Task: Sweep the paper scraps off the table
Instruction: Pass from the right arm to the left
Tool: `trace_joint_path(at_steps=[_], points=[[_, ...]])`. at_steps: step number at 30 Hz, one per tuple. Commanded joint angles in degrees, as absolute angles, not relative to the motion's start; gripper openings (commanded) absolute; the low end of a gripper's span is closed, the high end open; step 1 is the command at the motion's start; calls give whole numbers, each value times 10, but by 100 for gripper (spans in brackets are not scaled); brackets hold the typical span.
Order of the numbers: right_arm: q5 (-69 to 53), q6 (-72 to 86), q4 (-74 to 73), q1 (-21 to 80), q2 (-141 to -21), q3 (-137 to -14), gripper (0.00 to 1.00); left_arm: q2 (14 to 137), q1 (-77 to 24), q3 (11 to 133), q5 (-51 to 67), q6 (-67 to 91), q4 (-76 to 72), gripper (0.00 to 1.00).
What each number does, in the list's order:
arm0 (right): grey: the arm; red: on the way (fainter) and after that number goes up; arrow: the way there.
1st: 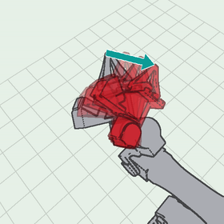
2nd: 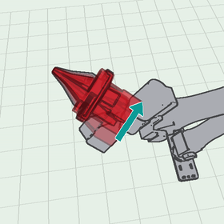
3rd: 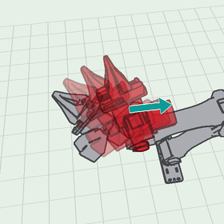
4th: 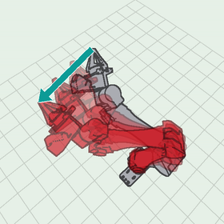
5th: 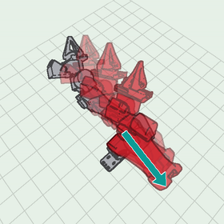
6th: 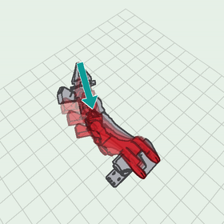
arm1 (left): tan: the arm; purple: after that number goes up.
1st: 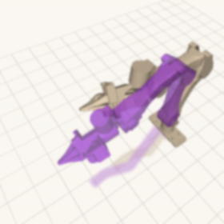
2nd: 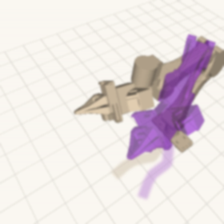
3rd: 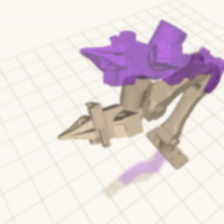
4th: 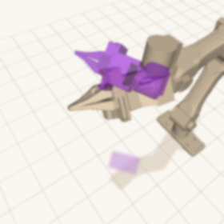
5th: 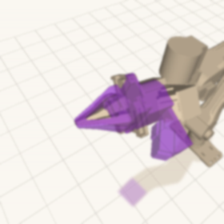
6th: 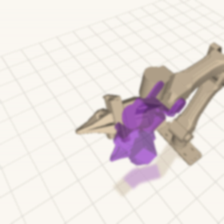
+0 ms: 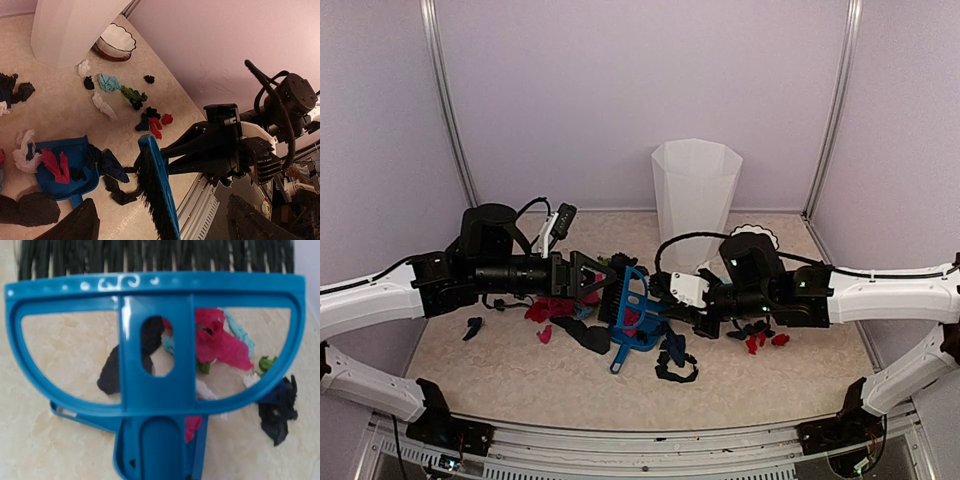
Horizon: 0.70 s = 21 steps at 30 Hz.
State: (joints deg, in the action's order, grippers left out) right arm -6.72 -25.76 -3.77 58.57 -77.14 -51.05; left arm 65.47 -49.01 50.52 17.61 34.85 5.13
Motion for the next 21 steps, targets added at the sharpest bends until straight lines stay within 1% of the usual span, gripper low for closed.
trace_joint_path(at_steps=[1, 7, 12, 15, 18, 21], points=[[-70, -303, -27, 595, -792, -546, 0, 673, -501, 504, 169, 366, 47, 84], [-46, -331, -18, 599, -812, -557, 0, 716, -505, 515, 170, 377, 64, 79], [-27, -342, -24, 606, -824, -571, 0, 738, -506, 530, 153, 381, 86, 71], [-26, -344, -25, 607, -825, -573, 0, 741, -506, 532, 150, 383, 86, 63], [-20, -343, -24, 608, -824, -572, 0, 739, -506, 532, 153, 385, 86, 52], [-12, -341, -23, 609, -821, -570, 0, 735, -506, 530, 154, 387, 86, 46]])
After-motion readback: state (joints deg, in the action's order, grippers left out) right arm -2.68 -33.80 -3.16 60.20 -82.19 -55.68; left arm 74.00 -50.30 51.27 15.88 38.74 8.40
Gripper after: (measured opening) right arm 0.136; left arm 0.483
